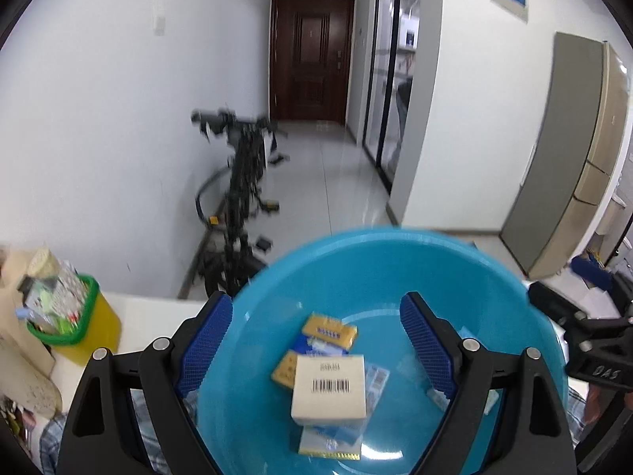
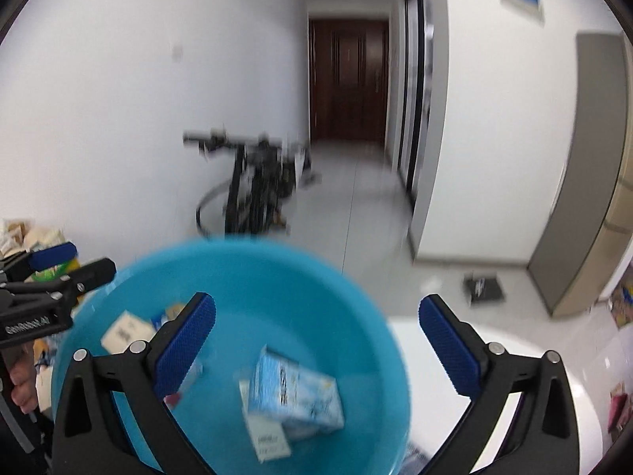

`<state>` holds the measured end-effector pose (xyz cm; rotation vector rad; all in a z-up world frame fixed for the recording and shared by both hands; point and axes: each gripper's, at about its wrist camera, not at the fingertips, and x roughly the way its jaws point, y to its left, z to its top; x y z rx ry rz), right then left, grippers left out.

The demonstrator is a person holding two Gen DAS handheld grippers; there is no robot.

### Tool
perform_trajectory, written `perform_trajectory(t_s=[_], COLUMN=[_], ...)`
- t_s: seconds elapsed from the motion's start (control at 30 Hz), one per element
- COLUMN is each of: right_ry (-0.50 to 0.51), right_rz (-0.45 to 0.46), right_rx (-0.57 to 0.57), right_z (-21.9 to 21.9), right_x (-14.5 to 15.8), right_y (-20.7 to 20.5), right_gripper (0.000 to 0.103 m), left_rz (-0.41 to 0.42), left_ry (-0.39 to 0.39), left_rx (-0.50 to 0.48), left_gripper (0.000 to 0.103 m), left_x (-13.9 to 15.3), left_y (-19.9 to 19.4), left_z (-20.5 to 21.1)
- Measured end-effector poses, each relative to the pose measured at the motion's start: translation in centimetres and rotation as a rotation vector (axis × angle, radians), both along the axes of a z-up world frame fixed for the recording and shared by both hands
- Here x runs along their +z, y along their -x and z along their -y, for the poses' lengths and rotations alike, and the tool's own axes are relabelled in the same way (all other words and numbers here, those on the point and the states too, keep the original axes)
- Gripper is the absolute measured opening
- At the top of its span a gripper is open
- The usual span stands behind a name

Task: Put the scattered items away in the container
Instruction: 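Open both tools and lift them away from the basin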

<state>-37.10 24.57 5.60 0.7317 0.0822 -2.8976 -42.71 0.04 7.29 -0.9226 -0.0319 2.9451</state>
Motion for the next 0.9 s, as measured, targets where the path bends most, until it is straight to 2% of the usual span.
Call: perform_trajectory(t_s=[0.17, 0.23, 0.27, 0.4, 0.5, 0.7, 0.9], right_ry=[-0.003, -0.003, -0.004, -0.035, -0.033, 0.055, 0.059], right_rz=[-0.163, -0.204, -0.222, -0.276, -0.290, -0.306, -0.313], right_rx=[0.022, 0.031, 0.031, 0.028, 0.029, 0.021, 0.022], right_z=[0.7, 1.0, 1.2, 2.0, 2.3, 1.1, 0.5], right_x=[2.0, 2.6, 2.8, 3.6, 3.9, 4.4, 4.7], right_y=[-2.0, -2.7, -3.0, -3.7, -4.0, -4.6, -4.9], right_gripper=[0.102, 0.102, 0.102, 0.102, 0.102, 0.102, 0.102], left_rz=[-0.190, -0.260, -0.295, -0.411, -0.424, -0.415, -0.438], left_ry=[-0.016, -0.031, -0.034, 0.017, 0.053, 0.003, 0.002], left_rx=[-0.018, -0.009, -0.001, 0.019, 0.017, -0.013, -0.019], left_gripper=[0.091, 0.103, 0.103, 0.103, 0.103, 0.103, 0.103], left_x=[1.8, 2.6, 3.0, 4.1, 4.6, 5.4, 6.0], left_y=[-2.3, -3.3, -3.8, -5.4, -5.8, -6.3, -7.3], left_z=[0.0, 0.2, 0.3, 0.0, -0.3, -0.2, -0.6])
